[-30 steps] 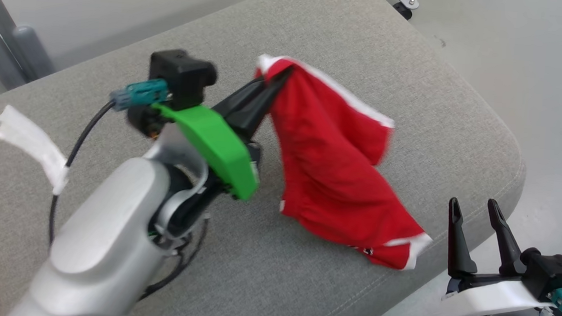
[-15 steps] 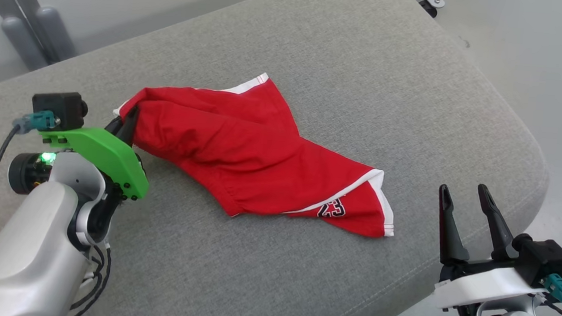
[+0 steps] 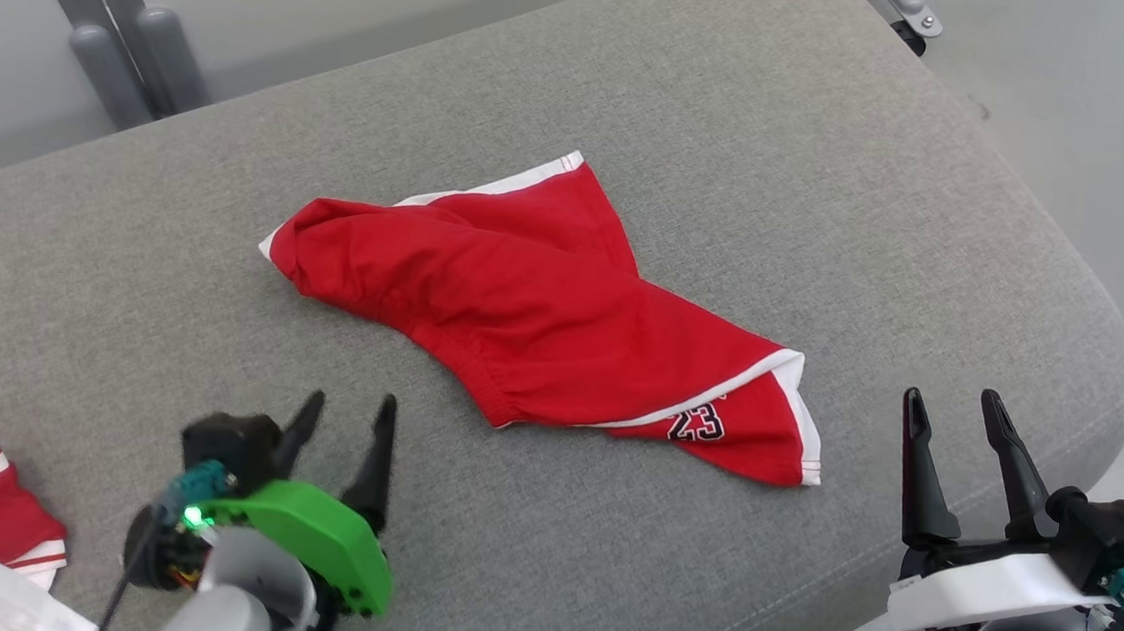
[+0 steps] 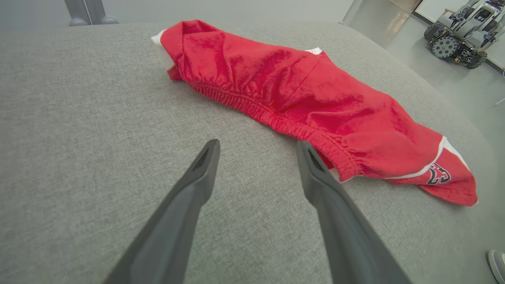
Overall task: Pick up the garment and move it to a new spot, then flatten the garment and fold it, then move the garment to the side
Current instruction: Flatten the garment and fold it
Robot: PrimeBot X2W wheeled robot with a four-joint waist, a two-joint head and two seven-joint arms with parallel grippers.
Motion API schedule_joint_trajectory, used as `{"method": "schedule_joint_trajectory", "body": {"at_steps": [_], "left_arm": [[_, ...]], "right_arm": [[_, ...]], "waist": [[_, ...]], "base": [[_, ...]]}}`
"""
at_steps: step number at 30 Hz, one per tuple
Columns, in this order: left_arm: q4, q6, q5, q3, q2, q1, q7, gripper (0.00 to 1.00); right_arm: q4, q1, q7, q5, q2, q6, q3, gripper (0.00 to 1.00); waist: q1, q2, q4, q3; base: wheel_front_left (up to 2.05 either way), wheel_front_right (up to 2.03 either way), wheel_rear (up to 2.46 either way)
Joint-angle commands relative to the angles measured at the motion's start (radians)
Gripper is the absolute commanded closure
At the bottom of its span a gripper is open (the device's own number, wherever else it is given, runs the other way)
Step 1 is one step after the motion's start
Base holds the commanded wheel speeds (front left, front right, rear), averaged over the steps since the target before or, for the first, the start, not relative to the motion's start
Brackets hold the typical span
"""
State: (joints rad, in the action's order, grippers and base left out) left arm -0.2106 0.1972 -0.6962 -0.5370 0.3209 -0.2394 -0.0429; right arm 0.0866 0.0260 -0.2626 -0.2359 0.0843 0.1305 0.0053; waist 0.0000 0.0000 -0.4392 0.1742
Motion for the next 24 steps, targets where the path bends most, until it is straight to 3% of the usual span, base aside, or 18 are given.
{"method": "schedule_joint_trajectory", "body": {"at_steps": [1,6,15,24], "left_arm": [[0.039,0.001,-0.007,-0.02,-0.015,0.035,0.003,0.0],[0.093,-0.065,-0.01,-0.114,-0.049,0.068,0.033,0.0],[-0.107,-0.137,0.015,-0.155,-0.101,-0.056,0.019,0.0],[-0.243,-0.176,0.025,-0.152,-0.126,-0.123,-0.051,0.0]], "right_arm": [[-0.005,-0.006,-0.003,0.0,0.002,0.0,-0.001,0.0],[-0.008,0.008,-0.003,0.0,0.008,0.0,0.007,0.0],[-0.008,0.043,-0.003,-0.007,0.01,0.0,0.042,0.0],[0.0,0.021,-0.003,-0.013,0.001,0.0,0.03,0.0]], "waist": [[0.0,0.0,0.013,0.0],[0.0,0.0,0.034,0.017],[0.0,0.0,-0.008,0.063],[0.0,0.0,-0.058,0.074]], "base": [[0.0,0.0,0.0],[0.0,0.0,0.0],[0.0,0.0,0.0],[0.0,0.0,0.0]]}}
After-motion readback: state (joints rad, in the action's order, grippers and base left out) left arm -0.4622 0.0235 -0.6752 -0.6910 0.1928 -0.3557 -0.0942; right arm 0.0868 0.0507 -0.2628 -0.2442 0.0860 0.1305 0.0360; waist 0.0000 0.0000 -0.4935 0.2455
